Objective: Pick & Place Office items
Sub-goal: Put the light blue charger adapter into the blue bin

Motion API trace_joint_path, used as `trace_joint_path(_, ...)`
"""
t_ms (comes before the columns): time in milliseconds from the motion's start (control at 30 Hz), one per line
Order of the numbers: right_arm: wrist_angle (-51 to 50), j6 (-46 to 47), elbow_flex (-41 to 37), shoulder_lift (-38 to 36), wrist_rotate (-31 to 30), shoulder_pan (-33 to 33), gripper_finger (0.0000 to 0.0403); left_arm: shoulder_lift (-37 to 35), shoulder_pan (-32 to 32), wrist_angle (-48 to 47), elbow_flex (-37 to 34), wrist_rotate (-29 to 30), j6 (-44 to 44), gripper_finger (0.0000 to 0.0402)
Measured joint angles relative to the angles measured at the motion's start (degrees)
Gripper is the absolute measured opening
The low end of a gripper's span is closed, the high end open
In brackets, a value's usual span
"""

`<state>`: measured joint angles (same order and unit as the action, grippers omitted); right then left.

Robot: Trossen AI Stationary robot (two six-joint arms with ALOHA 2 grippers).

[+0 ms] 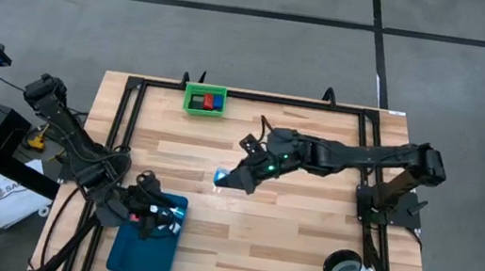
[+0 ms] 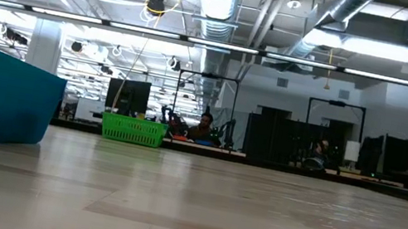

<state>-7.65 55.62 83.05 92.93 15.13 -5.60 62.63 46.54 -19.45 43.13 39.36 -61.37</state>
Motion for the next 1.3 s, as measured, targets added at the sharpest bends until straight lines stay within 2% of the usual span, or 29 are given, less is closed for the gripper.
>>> trace_joint_path(200,10.34,5.64,-0.11,4.19,3.03,-1.54,0.0135,0.02,3.21,11.88,0.0,19.88,10.78,0.0241)
trace_joint_path(267,14.13,7.41,-0.11,5.51,4.0,-2.0,0.0135,0.02,3.57,15.92,0.0,23.74,17.8,0.0241)
trace_joint_path(367,20.33,10.48,-0.06,7.36,6.48,-2.85,0.0135,0.02,3.02,19.59,0.0,25.61,26.55,0.0242)
trace_joint_path(567,27.99,16.32,-0.11,10.91,10.44,-3.95,0.0135,0.02,0.88,26.81,-0.02,21.65,38.41,0.0277)
trace_joint_path(767,28.91,18.18,-0.13,11.46,12.05,-4.84,0.0135,0.0,1.32,36.04,0.0,17.04,48.26,0.0329)
trace_joint_path(900,29.06,19.44,-0.11,11.42,12.63,-4.94,0.0135,0.0,1.34,38.88,0.0,10.64,49.79,0.0351)
trace_joint_path(1133,27.95,19.62,-0.13,11.42,13.42,-5.2,0.0135,0.0,0.72,40.42,-0.02,9.28,53.69,0.0361)
trace_joint_path(1300,27.9,19.58,-0.11,11.42,13.16,-5.05,0.0135,0.22,-2.63,40.72,-0.02,5.86,53.84,0.0361)
